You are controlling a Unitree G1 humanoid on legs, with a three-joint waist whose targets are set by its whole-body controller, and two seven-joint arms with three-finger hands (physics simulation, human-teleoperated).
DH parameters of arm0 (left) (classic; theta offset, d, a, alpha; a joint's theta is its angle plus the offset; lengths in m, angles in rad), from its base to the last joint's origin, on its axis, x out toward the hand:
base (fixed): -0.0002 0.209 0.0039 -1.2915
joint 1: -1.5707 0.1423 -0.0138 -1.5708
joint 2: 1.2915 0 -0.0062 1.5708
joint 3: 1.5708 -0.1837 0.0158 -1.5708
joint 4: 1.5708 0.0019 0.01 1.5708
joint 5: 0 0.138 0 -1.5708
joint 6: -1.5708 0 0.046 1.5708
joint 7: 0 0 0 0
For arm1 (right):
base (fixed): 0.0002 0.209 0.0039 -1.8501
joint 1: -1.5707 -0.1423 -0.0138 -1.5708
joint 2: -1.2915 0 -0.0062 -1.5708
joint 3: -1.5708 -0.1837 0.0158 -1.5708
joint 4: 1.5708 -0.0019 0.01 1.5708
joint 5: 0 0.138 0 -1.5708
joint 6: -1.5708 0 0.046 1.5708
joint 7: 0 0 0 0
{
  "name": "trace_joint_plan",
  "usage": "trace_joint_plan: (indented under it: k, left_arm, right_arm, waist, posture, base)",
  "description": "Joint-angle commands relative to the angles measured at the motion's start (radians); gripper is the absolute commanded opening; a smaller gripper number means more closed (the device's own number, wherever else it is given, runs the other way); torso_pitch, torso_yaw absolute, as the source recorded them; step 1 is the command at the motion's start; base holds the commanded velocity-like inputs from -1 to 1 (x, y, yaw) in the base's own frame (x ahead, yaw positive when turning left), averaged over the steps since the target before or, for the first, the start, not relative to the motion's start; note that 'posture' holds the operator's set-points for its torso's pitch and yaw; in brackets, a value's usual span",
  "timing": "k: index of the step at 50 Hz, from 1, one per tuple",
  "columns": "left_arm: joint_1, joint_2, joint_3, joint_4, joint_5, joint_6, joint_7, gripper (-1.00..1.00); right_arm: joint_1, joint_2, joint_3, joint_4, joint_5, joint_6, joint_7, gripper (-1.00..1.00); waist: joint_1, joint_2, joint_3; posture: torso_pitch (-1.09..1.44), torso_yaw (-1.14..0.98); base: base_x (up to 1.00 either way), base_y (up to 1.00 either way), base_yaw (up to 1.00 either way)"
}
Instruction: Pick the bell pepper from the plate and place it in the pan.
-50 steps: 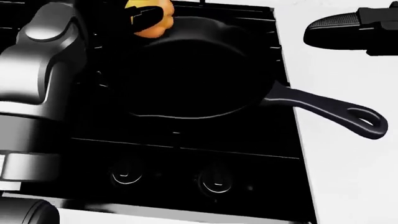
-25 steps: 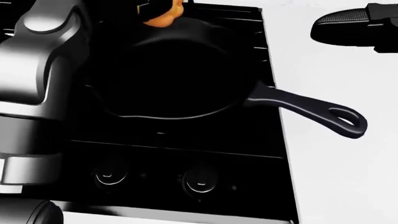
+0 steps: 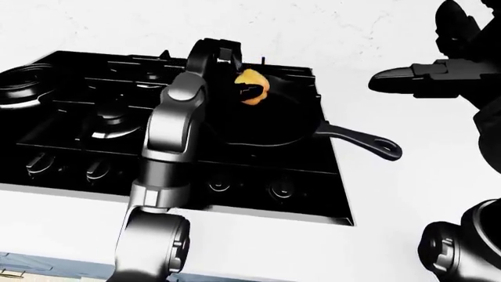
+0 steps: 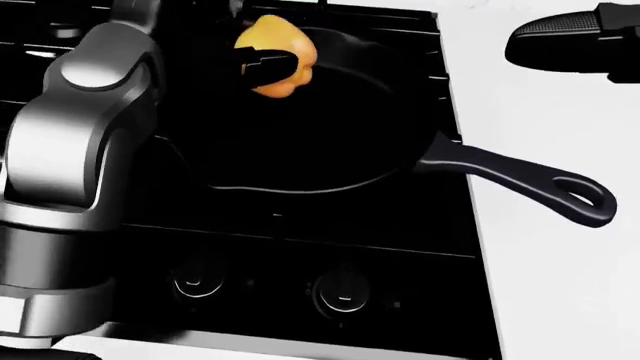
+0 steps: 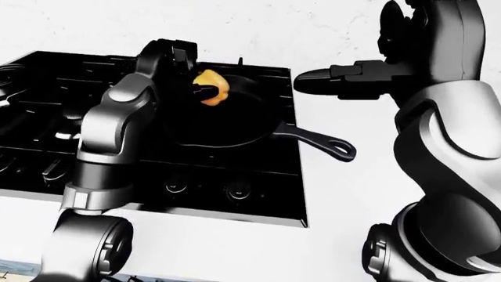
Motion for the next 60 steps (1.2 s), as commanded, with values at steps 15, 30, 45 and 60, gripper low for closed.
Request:
trace_joint_plan:
  k: [15, 30, 45, 60]
  left_arm:
    - [-0.023, -0.023, 0.004, -0.021, 0.053, -0.063, -0.036, -1.0]
    - [-0.016, -0.03, 0.004, 0.006, 0.062, -0.088, -0.039, -1.0]
    - [-0.008, -0.034, -0.002, -0.011, 0.074, -0.078, -0.058, -0.5]
    - [0.009, -0.041, -0.007, -0.024, 0.089, -0.081, -0.074, 0.0]
  right_arm:
    - [-0.033, -0.019, -0.014, -0.011, 0.016, -0.022, -0.021, 1.0]
    - [-0.03, -0.025, -0.015, -0.006, 0.028, -0.03, -0.027, 1.0]
    - [-0.029, -0.031, -0.014, -0.002, 0.041, -0.036, -0.037, 1.0]
    - [-0.022, -0.035, -0.014, -0.002, 0.05, -0.041, -0.043, 1.0]
  waist:
    - [0.001, -0.005, -0.032]
    - [0.002, -0.007, -0.033]
    - [0.002, -0.008, -0.033]
    - [0.002, -0.009, -0.033]
  posture:
    - [0.0, 0.0]
    - [0.0, 0.0]
    - [0.0, 0.0]
    - [0.0, 0.0]
  base:
    - [0.0, 0.0, 0.0]
    - [0.0, 0.0, 0.0]
    - [0.0, 0.0, 0.0]
    - [0.0, 0.0, 0.0]
